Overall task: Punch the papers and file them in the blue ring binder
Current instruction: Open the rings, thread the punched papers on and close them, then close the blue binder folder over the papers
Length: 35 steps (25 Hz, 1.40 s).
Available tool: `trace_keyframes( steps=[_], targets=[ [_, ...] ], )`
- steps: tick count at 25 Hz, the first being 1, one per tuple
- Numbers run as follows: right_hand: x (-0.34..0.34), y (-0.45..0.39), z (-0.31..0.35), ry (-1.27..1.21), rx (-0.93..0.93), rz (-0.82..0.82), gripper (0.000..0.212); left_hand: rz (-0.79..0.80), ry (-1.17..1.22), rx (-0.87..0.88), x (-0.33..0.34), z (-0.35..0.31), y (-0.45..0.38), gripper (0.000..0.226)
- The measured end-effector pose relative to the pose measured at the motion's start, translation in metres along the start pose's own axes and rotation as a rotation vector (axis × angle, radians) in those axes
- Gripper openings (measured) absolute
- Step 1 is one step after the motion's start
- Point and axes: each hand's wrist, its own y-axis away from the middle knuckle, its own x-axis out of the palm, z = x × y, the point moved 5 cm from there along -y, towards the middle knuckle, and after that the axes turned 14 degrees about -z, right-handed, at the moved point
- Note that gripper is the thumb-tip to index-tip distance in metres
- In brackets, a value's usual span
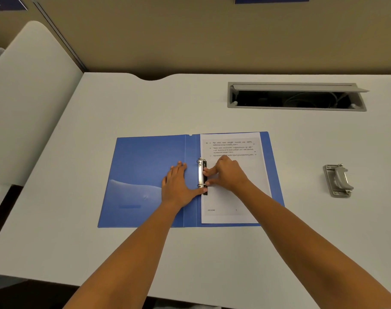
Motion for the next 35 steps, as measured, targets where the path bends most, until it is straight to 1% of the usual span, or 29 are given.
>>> trace_keyframes(
  steps=[3, 5, 8, 11, 13, 15, 16, 18, 20, 22, 24, 26, 27, 29, 30, 32, 35],
  targets=[
    [-0.003, -0.001, 0.008, 0.131, -0.012, -0.017, 0.032, 0.006, -0.016, -0.005, -0.001, -0.001, -0.001, 0.108],
    [-0.001, 0.000, 0.012, 0.183, 0.018, -0.025, 0.030, 0.004, -0.017, -0.003, -0.002, -0.002, -0.001, 0.108],
    [0.001, 0.004, 0.015, 0.186, 0.049, -0.027, 0.027, 0.027, -0.012, -0.012, -0.001, -0.004, 0.000, 0.109],
    [-0.002, 0.009, 0.017, 0.134, 0.026, -0.005, 0.024, 0.033, 0.003, -0.026, -0.002, -0.006, 0.001, 0.110],
    [-0.002, 0.011, 0.018, 0.128, 0.005, -0.001, 0.026, 0.012, -0.004, 0.024, -0.005, -0.005, 0.004, 0.103],
    [0.001, 0.012, 0.020, 0.134, -0.013, 0.001, 0.032, -0.050, 0.044, 0.092, -0.013, -0.001, 0.011, 0.085],
    [0.002, 0.013, 0.021, 0.128, -0.017, 0.000, 0.034, -0.099, 0.100, 0.091, -0.018, 0.005, 0.014, 0.076],
    [0.007, 0.014, 0.022, 0.098, -0.014, -0.004, 0.038, -0.227, 0.187, 0.022, -0.033, 0.020, 0.015, 0.059],
    [0.012, 0.017, 0.021, 0.050, 0.002, -0.009, 0.041, -0.328, 0.179, -0.068, -0.049, 0.037, 0.010, 0.047],
    [0.014, 0.021, 0.020, -0.006, 0.008, -0.026, 0.043, -0.366, 0.089, -0.165, -0.061, 0.057, 0.003, 0.044],
    [0.011, 0.025, 0.018, -0.142, 0.029, -0.081, 0.046, -0.356, -0.023, -0.278, -0.071, 0.078, -0.004, 0.049],
    [0.006, 0.031, 0.009, -0.326, 0.117, -0.193, 0.049, -0.320, -0.099, -0.409, -0.080, 0.101, -0.008, 0.057],
    [0.003, 0.035, 0.000, -0.401, 0.184, -0.280, 0.049, -0.287, -0.129, -0.464, -0.084, 0.111, -0.010, 0.060],
    [-0.003, 0.042, -0.025, -0.445, 0.345, -0.470, 0.051, -0.215, -0.167, -0.515, -0.088, 0.126, -0.015, 0.062],
    [-0.005, 0.046, -0.038, -0.400, 0.423, -0.549, 0.052, -0.195, -0.172, -0.518, -0.090, 0.131, -0.018, 0.061],
    [-0.011, 0.055, -0.058, -0.240, 0.566, -0.633, 0.056, -0.183, -0.167, -0.541, -0.094, 0.140, -0.022, 0.063],
    [-0.012, 0.067, -0.078, -0.011, 0.775, -0.637, 0.066, -0.182, -0.126, -0.625, -0.101, 0.150, -0.023, 0.065]
  ],
)
